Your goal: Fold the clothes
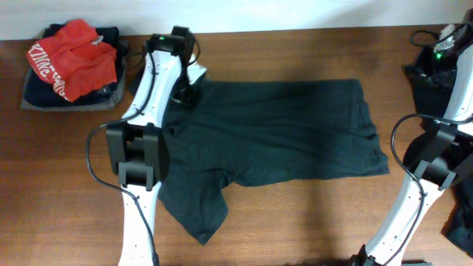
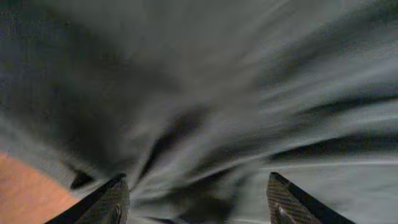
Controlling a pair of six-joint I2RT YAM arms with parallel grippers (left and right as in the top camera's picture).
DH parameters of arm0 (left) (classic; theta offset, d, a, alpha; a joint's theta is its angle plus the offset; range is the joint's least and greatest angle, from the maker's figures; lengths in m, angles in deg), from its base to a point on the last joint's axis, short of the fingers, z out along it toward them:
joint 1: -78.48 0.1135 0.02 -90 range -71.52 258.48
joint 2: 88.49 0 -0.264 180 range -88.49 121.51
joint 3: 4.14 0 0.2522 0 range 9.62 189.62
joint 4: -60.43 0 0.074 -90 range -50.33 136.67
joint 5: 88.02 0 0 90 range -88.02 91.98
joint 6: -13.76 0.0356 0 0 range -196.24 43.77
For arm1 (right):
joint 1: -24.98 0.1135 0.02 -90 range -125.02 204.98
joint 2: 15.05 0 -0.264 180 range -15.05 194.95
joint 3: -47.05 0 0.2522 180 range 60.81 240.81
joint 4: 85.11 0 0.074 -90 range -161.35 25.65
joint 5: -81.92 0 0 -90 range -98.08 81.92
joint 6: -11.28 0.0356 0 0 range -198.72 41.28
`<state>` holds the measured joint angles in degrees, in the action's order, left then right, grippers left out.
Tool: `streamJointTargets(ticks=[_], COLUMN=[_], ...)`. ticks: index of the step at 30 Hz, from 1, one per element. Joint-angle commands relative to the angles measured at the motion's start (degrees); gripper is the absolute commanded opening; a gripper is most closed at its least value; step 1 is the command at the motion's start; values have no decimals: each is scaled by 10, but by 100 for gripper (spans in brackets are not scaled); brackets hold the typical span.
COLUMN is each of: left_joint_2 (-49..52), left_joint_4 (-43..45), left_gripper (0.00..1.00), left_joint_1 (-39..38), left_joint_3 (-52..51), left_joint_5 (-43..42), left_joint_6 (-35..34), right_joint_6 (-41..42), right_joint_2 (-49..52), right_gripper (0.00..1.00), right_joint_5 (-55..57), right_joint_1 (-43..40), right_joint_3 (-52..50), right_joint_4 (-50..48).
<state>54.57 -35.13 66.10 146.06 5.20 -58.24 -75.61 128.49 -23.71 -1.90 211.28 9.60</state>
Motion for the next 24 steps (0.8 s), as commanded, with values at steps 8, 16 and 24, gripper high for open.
streamJointTargets(ticks=[8,16,24], left_joint_2=[-4,-4,-4], left_joint_4=[12,12,12], left_gripper=[99,99,99], left_joint_1=[-29,-28,-28], left_joint_3=[55,55,55], left_joint_5=[-92,-92,-92], left_joint_6=[-92,-92,-92], right_joint_6=[-68,-19,-11], right_joint_2=[2,2,2], right_gripper=[4,4,4], right_joint_5=[-22,84,140], right_joint_1=[132,195,196], right_joint_3=[-81,-218,-265], right_joint_4=[-7,-99,-135])
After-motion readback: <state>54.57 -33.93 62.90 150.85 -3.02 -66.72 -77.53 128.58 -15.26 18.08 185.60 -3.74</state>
